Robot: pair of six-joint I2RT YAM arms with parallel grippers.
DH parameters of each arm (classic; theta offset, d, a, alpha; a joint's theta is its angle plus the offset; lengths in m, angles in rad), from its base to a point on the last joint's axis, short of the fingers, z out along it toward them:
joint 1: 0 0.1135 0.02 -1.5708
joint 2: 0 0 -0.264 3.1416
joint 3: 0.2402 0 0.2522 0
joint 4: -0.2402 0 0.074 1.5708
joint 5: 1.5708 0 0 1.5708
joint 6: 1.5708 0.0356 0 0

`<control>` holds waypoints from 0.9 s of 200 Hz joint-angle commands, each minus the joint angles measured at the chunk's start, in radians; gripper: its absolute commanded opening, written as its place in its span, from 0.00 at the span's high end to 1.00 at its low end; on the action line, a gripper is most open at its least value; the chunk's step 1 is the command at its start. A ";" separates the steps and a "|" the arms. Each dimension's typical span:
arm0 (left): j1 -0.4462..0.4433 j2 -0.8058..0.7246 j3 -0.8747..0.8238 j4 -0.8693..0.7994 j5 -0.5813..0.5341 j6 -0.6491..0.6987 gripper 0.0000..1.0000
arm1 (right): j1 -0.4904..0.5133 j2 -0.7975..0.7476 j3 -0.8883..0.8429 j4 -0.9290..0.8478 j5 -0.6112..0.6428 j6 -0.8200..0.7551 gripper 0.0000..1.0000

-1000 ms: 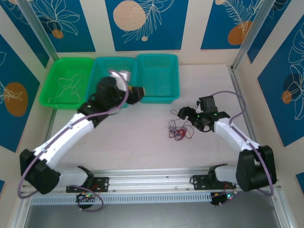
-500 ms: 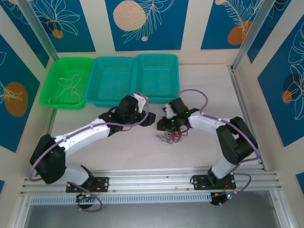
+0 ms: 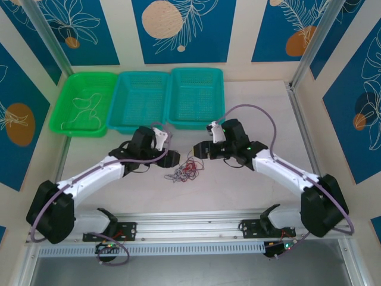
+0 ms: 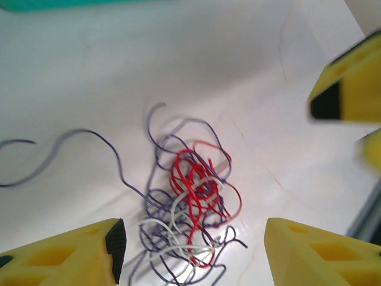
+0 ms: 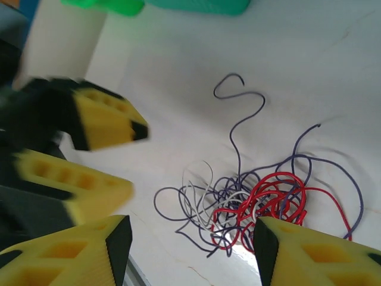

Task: Untangle the cables

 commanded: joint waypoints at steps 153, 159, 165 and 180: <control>-0.030 0.261 -0.050 0.101 0.122 0.329 0.45 | 0.142 0.240 0.059 -0.045 0.115 0.073 0.40; -0.031 0.265 -0.057 0.108 0.128 0.329 0.49 | 0.140 0.259 0.070 -0.066 0.130 0.081 0.40; -0.033 0.266 -0.066 0.118 0.140 0.329 0.54 | 0.140 0.277 0.083 -0.081 0.135 0.087 0.40; -0.034 0.257 -0.088 0.150 0.173 0.315 0.78 | 0.141 0.332 0.122 -0.118 0.133 0.097 0.41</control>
